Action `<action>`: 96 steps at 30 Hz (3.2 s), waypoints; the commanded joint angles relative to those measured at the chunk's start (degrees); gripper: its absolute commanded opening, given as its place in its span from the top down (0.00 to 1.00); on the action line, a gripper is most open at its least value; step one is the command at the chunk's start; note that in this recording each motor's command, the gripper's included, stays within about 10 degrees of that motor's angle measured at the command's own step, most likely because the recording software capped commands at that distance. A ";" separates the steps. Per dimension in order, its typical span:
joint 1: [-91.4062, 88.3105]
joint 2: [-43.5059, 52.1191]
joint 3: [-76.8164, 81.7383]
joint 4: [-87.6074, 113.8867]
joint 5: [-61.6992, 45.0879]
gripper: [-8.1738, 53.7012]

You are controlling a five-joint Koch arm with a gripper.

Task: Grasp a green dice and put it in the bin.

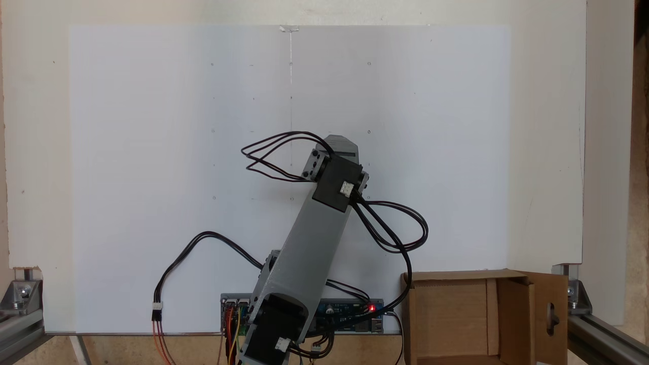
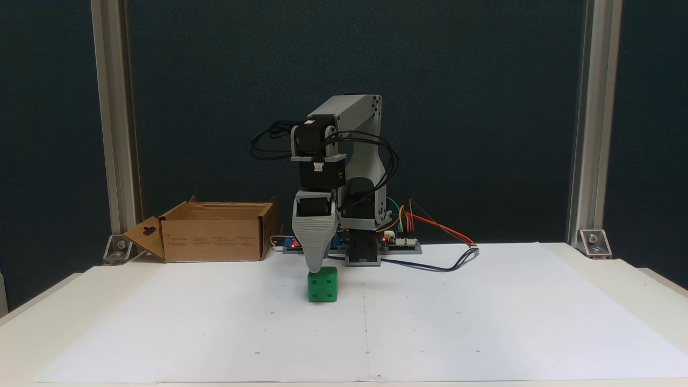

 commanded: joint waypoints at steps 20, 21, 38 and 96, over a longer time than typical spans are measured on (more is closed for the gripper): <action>-0.26 -1.23 0.79 -0.09 6.33 0.17; -0.26 -1.32 0.79 -0.09 7.73 0.17; -2.90 -5.19 1.41 -2.72 9.32 0.15; -3.34 -10.20 7.03 -15.12 7.65 0.67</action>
